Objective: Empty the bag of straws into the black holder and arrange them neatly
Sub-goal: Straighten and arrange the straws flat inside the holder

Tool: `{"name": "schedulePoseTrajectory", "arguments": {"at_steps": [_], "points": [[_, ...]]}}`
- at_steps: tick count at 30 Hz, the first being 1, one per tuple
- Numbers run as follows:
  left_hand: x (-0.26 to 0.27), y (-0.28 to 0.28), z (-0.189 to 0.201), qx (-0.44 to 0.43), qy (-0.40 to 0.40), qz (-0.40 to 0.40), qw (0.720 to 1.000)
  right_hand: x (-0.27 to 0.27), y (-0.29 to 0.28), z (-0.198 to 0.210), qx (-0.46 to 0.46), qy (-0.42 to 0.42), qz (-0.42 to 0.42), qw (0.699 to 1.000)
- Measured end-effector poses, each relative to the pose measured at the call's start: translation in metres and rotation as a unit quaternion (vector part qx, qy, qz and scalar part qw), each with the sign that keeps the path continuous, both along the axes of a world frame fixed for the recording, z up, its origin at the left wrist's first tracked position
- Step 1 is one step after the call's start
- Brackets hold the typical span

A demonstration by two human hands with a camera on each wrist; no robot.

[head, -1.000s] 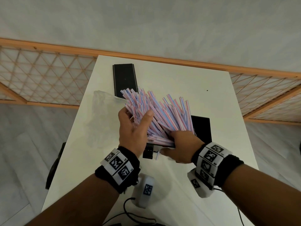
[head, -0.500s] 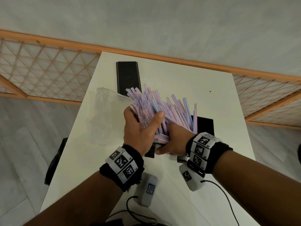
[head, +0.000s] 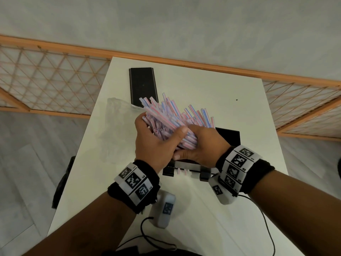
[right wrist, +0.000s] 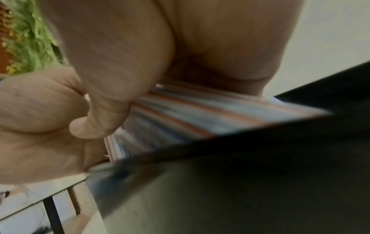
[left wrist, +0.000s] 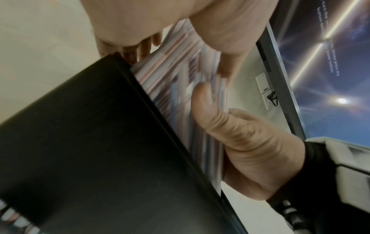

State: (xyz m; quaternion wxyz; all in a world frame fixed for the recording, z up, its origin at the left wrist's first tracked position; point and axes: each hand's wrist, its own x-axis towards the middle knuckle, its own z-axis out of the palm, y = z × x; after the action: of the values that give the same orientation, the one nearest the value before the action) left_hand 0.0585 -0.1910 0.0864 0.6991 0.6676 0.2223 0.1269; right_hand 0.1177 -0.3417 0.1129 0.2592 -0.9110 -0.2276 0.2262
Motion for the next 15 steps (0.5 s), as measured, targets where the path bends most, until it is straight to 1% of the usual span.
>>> {"name": "schedulePoseTrajectory", "arguments": {"at_steps": [2,3,7,8,10,12,15], "points": [[-0.001,-0.002,-0.007,0.025,0.020,-0.009,0.999,-0.003,-0.006,-0.004,-0.028,-0.020,0.004,0.999],[-0.002,-0.002,-0.009,0.030,0.023,-0.010,0.999,-0.005,-0.010,-0.006,-0.026,-0.034,0.008,0.999],[-0.006,-0.003,-0.005,-0.010,0.000,0.003,1.000,-0.018,-0.032,-0.007,0.033,-0.148,-0.024,0.988],[-0.005,-0.003,-0.004,-0.017,-0.002,0.002,1.000,-0.021,-0.036,-0.007,0.034,-0.157,-0.025,0.987],[-0.005,-0.003,-0.004,-0.028,-0.004,0.000,1.000,-0.028,-0.043,-0.013,-0.004,-0.126,0.008,0.992],[-0.005,-0.005,-0.004,-0.034,-0.001,-0.003,0.999,-0.030,-0.045,-0.023,-0.076,-0.068,0.046,0.994],[-0.005,-0.006,-0.005,-0.028,-0.003,0.003,1.000,-0.027,-0.043,-0.031,-0.173,-0.025,0.043,0.984]]}}
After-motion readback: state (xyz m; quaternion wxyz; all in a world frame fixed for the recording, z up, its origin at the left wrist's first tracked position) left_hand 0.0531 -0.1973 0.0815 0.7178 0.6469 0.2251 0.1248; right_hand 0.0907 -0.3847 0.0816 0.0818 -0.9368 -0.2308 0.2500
